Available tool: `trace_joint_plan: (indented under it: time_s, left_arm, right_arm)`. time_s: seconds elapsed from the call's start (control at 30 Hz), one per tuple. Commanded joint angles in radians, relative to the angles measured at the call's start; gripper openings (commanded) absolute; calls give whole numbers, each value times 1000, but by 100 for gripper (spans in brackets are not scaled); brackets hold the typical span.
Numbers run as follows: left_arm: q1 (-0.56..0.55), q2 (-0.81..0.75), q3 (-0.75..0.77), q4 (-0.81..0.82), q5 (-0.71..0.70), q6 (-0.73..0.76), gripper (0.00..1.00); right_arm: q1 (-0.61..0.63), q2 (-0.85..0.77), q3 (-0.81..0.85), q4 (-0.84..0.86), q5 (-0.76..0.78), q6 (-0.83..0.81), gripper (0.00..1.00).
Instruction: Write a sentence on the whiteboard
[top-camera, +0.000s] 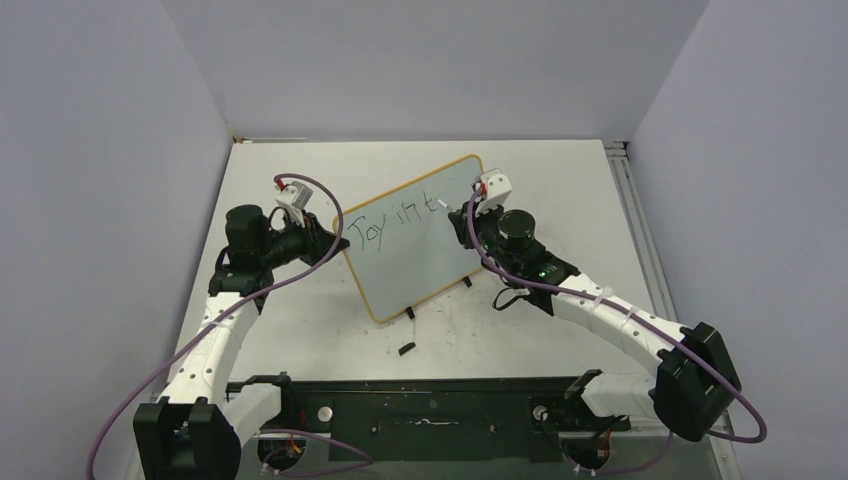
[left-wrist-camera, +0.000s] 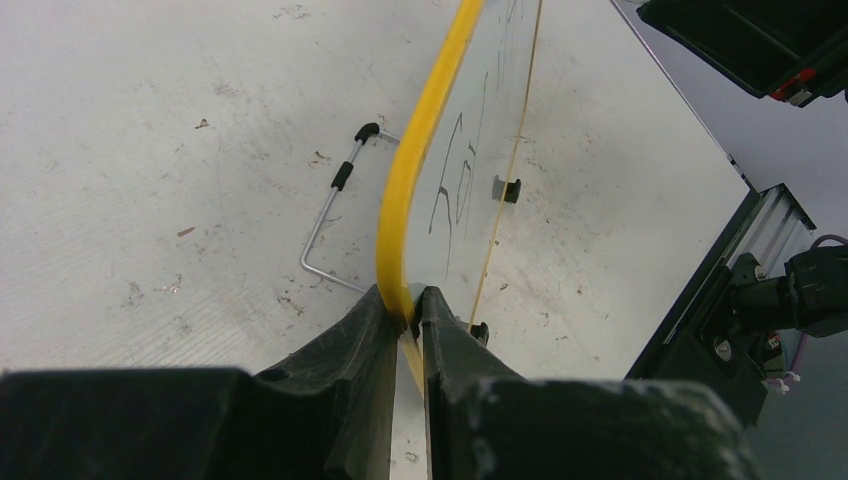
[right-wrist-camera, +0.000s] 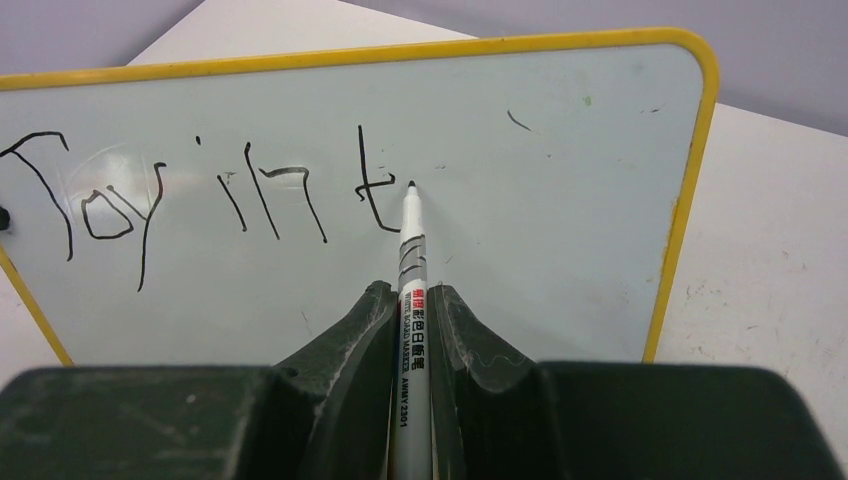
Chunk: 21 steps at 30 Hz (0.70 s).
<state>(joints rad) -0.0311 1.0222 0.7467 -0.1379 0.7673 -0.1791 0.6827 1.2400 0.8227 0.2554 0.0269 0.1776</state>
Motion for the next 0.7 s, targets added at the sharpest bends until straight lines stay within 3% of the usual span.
trace_joint_plan:
  time_s: [0.0,0.67]
  left_arm:
    - [-3,-13,14,-15,-12,30,0]
    - [-3,-16,14,-15,-17,30,0]
  right_arm:
    - [6,19,54,70,8,-7,5]
    - [18,-3,-11,22,-18,9,5]
